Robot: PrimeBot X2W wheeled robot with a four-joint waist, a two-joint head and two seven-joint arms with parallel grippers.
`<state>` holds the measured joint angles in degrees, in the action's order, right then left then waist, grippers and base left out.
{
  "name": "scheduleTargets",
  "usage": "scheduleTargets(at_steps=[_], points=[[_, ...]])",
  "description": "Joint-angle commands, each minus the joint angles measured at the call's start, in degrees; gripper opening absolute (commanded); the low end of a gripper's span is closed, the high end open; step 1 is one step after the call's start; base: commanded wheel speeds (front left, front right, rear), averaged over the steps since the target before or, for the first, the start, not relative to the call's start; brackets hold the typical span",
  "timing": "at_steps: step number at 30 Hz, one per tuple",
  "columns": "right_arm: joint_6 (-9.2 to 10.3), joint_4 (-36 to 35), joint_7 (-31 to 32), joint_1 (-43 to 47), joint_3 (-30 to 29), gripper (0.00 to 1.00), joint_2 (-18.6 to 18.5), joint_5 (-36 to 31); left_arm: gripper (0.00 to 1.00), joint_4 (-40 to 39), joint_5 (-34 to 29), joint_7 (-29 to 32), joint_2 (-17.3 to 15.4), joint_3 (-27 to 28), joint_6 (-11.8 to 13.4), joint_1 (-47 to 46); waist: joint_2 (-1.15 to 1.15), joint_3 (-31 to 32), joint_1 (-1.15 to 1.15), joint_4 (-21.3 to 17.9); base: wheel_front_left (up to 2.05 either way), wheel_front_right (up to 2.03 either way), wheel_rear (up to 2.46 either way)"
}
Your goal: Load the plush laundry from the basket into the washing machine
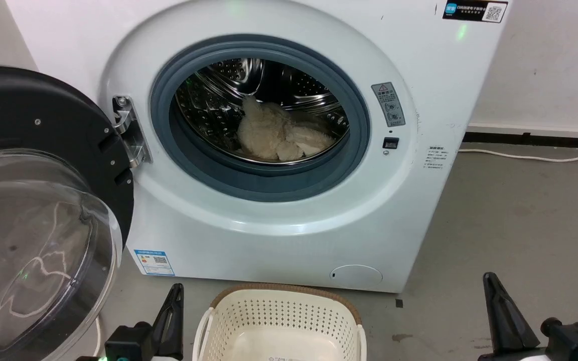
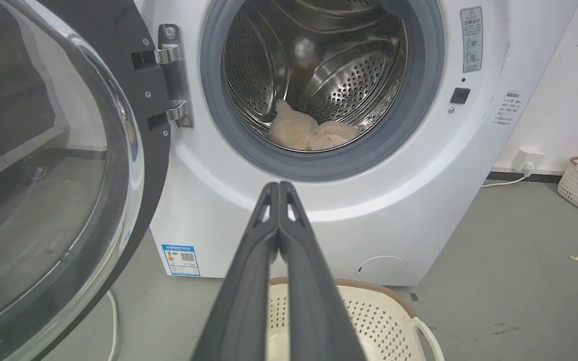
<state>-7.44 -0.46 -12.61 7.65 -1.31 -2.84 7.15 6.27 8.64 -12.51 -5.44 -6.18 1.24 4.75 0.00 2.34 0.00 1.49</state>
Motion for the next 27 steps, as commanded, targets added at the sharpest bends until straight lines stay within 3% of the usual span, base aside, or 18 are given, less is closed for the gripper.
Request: scheduleTargets(at_steps=[1, 27], points=[[-0.01, 0.05, 0.53, -0.81, 0.09, 0.00, -0.01, -0.50, 0.00, -0.42, -0.59, 0.49, 0.21, 0.33, -0.20, -0.65, 0.00, -0.03, 0.00, -0.02, 0.00, 0.00, 0.00], [-0.02, 0.15, 3.59, -2.54, 0.40, 0.00, -0.01, -2.18, 0.00, -1.90, -2.63, 3.53, 0.81, 1.81, -0.47, -1.69, 0.00, -0.62, 0.00, -0.39, 0.00, 0.00, 0.00]])
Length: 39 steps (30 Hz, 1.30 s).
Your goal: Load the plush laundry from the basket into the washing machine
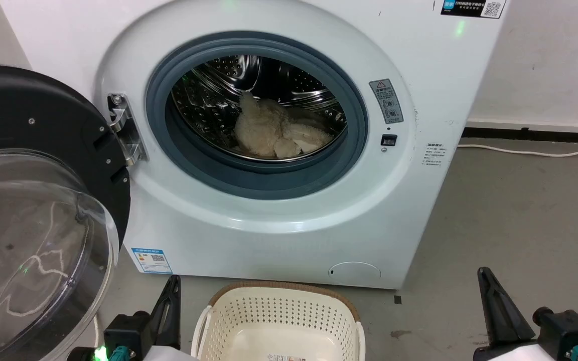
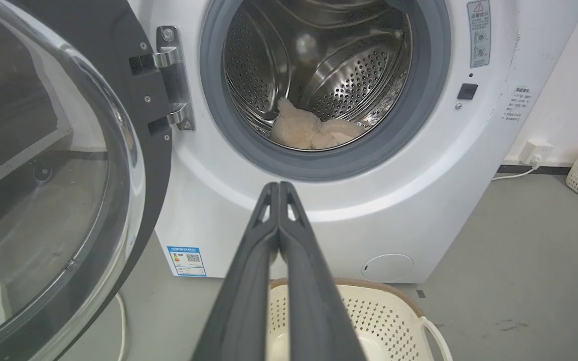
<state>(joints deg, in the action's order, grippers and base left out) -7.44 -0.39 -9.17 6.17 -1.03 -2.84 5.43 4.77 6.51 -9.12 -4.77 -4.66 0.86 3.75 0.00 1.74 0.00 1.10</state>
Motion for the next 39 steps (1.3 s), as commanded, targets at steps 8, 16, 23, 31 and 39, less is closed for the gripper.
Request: scheduleTargets(at_steps=[8, 16, 23, 31, 39], points=[[-0.02, 0.12, 1.09, -1.59, 0.21, 0.00, -0.02, -0.99, 0.00, -0.87, -1.13, 1.09, 0.32, 0.75, -0.17, -1.01, 0.00, -0.19, 0.00, -0.12, 0.00, 0.00, 0.00], [-0.02, 0.15, 2.03, -2.12, 0.31, 0.00, -0.02, -1.51, 0.00, -1.32, -1.75, 2.02, 0.50, 1.20, -0.25, -1.33, 0.00, -0.37, 0.00, -0.24, 0.00, 0.00, 0.00], [-0.03, 0.18, 2.85, -2.59, 0.39, 0.00, -0.02, -1.96, 0.00, -1.72, -2.30, 2.84, 0.66, 1.60, -0.32, -1.61, 0.00, -0.53, 0.00, -0.34, 0.00, 0.00, 0.00], [-0.03, 0.21, 3.80, -3.12, 0.48, 0.00, -0.02, -2.48, 0.00, -2.17, -2.93, 3.78, 0.85, 2.06, -0.40, -1.93, 0.00, -0.71, 0.00, -0.45, 0.00, 0.00, 0.00], [-0.03, 0.24, 4.62, -3.59, 0.57, 0.00, -0.03, -2.93, 0.00, -2.57, -3.48, 4.60, 1.01, 2.46, -0.47, -2.21, 0.00, -0.87, 0.00, -0.55, 0.00, 0.00, 0.00]])
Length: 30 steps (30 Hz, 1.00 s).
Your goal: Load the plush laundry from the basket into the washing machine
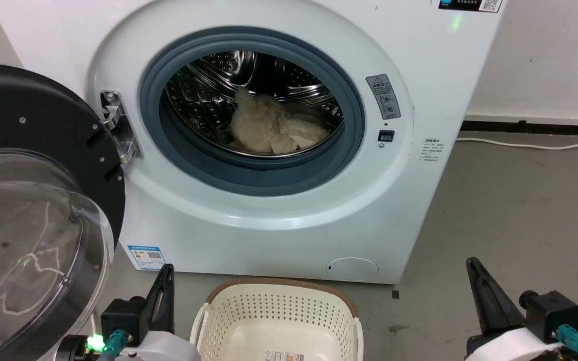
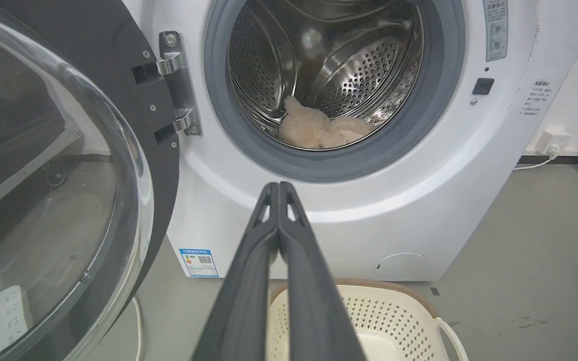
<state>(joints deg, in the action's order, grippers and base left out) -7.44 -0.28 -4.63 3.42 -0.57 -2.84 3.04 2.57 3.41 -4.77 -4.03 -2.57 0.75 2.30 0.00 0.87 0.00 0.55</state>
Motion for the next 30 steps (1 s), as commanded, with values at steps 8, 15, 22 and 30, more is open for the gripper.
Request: scheduleTargets(at_steps=[8, 15, 22, 30], points=[[-0.03, 0.16, 1.02, -1.38, 0.20, 0.00, -0.03, -1.05, 0.00, -0.82, -1.01, 1.18, 0.44, 0.82, -0.44, -1.08, 0.00, -0.18, 0.00, -0.11, 0.00, 0.00, 0.00], [-0.04, 0.19, 1.85, -1.84, 0.28, 0.00, -0.03, -1.51, 0.00, -1.22, -1.56, 2.00, 0.61, 1.22, -0.51, -1.36, 0.00, -0.34, 0.00, -0.21, 0.00, 0.00, 0.00], [-0.04, 0.21, 2.67, -2.31, 0.37, 0.00, -0.03, -1.96, 0.00, -1.62, -2.11, 2.83, 0.77, 1.62, -0.59, -1.64, 0.00, -0.50, 0.00, -0.31, 0.00, 0.00, 0.00], [-0.04, 0.25, 3.61, -2.84, 0.46, 0.00, -0.03, -2.48, 0.00, -2.07, -2.73, 3.76, 0.95, 2.07, -0.67, -1.96, 0.00, -0.68, 0.00, -0.43, 0.00, 0.00, 0.00]])
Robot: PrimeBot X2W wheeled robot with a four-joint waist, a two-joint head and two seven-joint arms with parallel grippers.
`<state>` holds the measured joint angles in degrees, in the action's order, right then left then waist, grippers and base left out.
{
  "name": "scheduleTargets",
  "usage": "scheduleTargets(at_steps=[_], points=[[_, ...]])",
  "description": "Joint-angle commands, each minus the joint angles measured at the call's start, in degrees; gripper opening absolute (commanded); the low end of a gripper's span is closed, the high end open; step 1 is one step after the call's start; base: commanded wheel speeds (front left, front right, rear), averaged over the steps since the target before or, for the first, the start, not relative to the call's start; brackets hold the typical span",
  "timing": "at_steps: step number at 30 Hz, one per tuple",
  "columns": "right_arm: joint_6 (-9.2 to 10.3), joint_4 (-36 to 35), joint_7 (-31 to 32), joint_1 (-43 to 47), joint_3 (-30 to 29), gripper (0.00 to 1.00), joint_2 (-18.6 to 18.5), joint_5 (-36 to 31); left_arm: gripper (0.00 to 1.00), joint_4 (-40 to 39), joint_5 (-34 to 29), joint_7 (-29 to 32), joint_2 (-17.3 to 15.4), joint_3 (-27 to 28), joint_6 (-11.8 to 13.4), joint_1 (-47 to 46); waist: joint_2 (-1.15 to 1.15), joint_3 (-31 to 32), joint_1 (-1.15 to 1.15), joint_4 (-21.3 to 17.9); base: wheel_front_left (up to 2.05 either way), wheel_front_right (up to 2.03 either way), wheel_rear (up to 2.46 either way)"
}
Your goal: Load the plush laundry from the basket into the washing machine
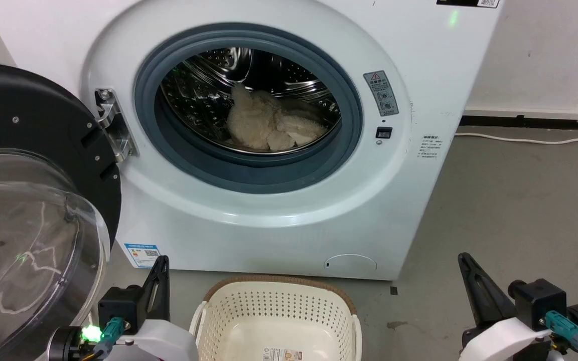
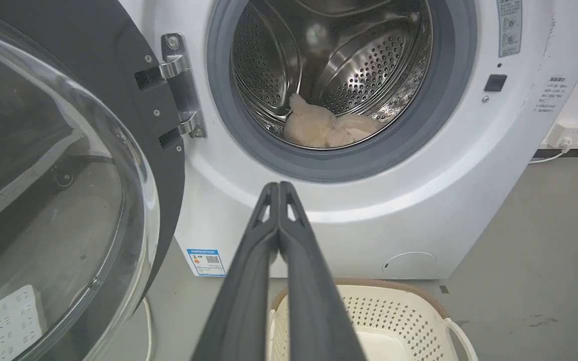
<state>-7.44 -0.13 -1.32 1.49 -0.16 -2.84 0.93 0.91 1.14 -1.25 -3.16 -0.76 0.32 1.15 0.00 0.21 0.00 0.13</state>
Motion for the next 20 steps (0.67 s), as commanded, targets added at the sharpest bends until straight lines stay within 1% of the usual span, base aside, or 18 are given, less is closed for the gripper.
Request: scheduleTargets(at_steps=[1, 20], points=[[-0.04, 0.10, 0.42, -0.98, 0.07, 0.00, -0.03, -0.43, 0.00, -0.47, -0.54, 0.35, 0.10, 0.33, -0.25, -0.84, 0.00, -0.03, 0.00, -0.02, 0.00, 0.00, 0.00], [-0.05, 0.13, 1.32, -1.49, 0.16, 0.00, -0.04, -0.93, 0.00, -0.91, -1.14, 1.25, 0.28, 0.76, -0.32, -1.15, 0.00, -0.21, 0.00, -0.13, 0.00, 0.00, 0.00]])
